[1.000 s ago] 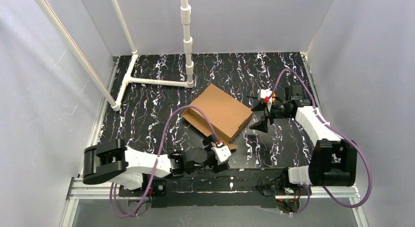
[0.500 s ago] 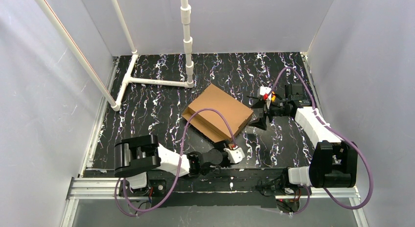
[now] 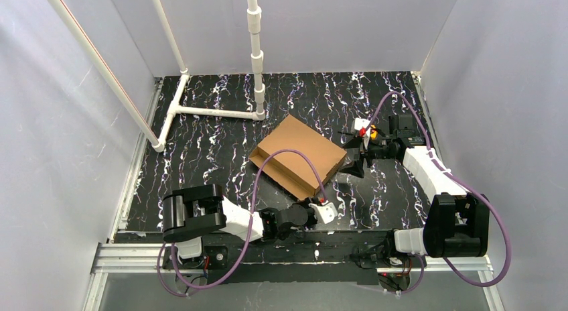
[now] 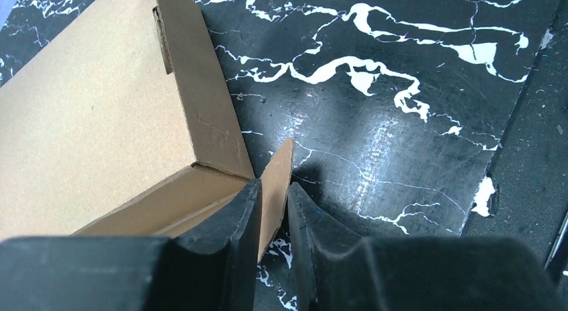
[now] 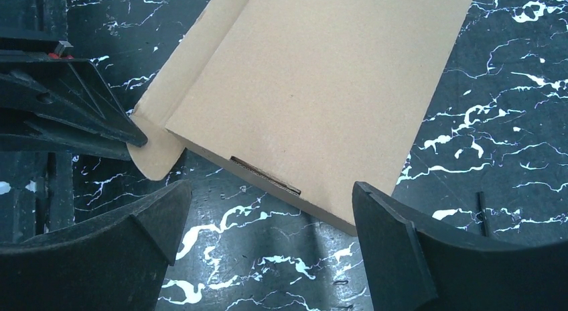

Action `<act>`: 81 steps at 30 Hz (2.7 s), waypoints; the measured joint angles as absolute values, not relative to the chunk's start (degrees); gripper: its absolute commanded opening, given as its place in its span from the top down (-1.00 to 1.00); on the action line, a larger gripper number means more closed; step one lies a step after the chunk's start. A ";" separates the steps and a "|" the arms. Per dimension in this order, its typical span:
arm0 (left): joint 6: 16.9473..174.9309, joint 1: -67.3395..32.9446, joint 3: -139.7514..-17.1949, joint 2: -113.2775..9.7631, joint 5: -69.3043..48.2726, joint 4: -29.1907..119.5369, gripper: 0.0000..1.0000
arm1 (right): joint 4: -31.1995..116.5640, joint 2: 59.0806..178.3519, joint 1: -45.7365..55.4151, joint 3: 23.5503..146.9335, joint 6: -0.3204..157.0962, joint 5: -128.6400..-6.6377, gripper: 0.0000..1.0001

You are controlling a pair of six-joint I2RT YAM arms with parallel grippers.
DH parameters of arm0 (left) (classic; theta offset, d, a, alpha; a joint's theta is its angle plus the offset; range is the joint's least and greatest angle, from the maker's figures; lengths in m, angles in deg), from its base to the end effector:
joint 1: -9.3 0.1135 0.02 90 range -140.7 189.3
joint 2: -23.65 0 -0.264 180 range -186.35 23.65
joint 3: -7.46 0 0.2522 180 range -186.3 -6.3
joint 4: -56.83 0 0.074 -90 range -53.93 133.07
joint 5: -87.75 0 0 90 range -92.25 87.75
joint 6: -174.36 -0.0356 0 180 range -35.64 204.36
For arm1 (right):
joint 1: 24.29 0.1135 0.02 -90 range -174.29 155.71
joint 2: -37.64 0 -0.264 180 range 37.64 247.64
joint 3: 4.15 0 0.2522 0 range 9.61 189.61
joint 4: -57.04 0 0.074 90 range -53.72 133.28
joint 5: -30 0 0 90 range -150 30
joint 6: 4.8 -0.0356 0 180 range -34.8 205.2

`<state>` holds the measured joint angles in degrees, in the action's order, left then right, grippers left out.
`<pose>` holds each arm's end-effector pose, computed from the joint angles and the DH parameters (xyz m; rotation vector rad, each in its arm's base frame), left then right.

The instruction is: Fold the paper box

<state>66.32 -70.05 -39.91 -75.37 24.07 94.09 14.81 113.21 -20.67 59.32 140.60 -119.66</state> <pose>0.0747 -0.3120 0.1501 1.1239 1.4173 -0.3460 0.2520 0.0467 0.2416 -1.3361 1.5945 0.7679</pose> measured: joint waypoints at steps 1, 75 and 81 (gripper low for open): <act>66.45 -70.05 -39.91 -75.37 24.07 94.09 0.68 | 14.81 113.23 -20.67 59.32 140.58 -119.66 -0.96; 87.69 -66.33 -33.61 -70.02 27.29 97.53 1.00 | 56.82 128.07 -17.20 51.10 76.78 -96.58 -0.21; 91.21 -64.83 -32.76 -69.14 26.45 97.72 1.00 | 57.06 128.24 -17.22 51.10 76.60 -96.55 -0.19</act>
<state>91.21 -64.83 -32.76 -69.14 26.45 97.72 57.06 128.24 -17.22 51.10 76.60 -96.55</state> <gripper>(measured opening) 0.010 0.606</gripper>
